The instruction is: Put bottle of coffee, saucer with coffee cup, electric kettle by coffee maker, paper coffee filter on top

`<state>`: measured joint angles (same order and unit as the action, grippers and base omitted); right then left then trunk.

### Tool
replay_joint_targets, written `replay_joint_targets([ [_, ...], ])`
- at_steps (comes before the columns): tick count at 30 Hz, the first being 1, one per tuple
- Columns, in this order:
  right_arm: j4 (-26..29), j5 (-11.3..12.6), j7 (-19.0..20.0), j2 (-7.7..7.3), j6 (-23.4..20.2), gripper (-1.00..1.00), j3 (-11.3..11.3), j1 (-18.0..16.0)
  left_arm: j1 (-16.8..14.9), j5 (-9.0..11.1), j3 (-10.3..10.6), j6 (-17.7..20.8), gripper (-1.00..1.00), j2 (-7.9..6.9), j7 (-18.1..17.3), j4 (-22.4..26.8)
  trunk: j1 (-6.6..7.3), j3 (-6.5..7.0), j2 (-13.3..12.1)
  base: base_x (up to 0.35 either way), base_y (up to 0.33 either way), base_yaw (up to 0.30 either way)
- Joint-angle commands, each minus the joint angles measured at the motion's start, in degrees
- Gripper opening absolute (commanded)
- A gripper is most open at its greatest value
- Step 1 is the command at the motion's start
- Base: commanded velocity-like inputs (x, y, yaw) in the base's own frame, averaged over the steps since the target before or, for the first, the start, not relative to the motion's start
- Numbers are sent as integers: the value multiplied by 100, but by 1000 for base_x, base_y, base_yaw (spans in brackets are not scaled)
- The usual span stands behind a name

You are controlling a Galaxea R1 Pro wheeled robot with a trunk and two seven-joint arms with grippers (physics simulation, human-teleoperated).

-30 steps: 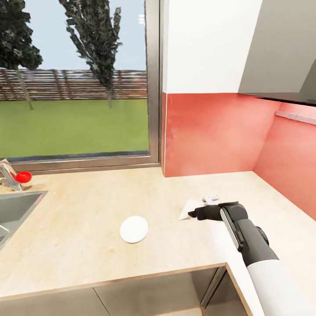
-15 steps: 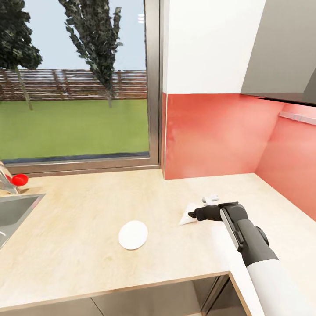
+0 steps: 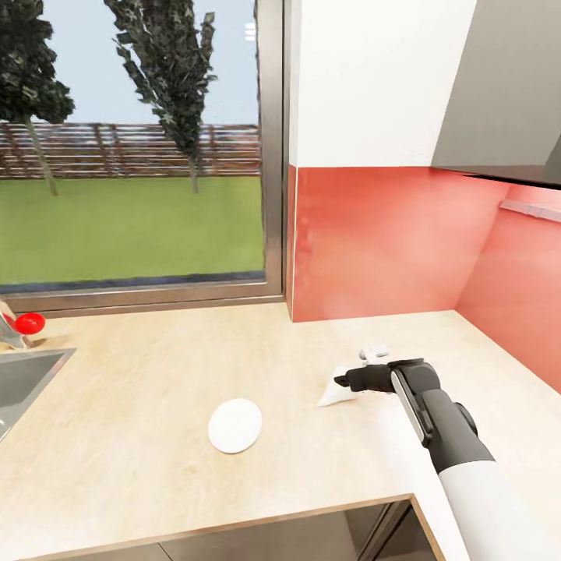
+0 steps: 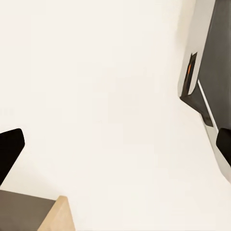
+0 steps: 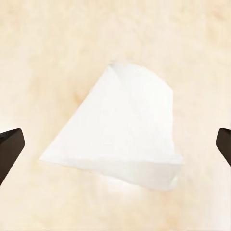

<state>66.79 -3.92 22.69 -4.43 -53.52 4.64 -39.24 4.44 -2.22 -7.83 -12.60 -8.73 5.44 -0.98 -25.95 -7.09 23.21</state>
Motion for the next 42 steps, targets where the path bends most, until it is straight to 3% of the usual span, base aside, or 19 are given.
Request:
replay_joint_targets([
  [1,4,-44,34,-4,-18,100,9,-5,-4,-24,-35,-32,100,4,10,-11,-6,-10,11,232,0,0],
  [12,-59,-50,36,-70,-11,100,16,-5,-4,-24,-41,-32,100,12,10,-14,-6,-10,11,60,0,0],
  [13,-359,-35,51,-102,99,100,31,-5,-4,-24,-43,-32,100,8,10,-16,-6,-10,11,0,0,0],
  [18,-686,-23,71,-110,473,100,49,-5,-4,-24,-41,-32,100,12,10,-13,-6,-10,11,0,0,0],
  [26,-758,-13,78,-102,543,100,63,-5,-4,-24,-41,-32,100,12,10,-9,-6,-10,11,0,0,0],
  [27,-757,-13,78,-100,544,-100,63,-5,-4,-24,-42,-32,100,12,10,-10,-6,-10,11,0,0,0],
  [42,-743,-13,78,-93,544,-100,80,-5,-4,-24,-36,-32,100,12,10,-7,-6,-10,11,0,0,0],
])
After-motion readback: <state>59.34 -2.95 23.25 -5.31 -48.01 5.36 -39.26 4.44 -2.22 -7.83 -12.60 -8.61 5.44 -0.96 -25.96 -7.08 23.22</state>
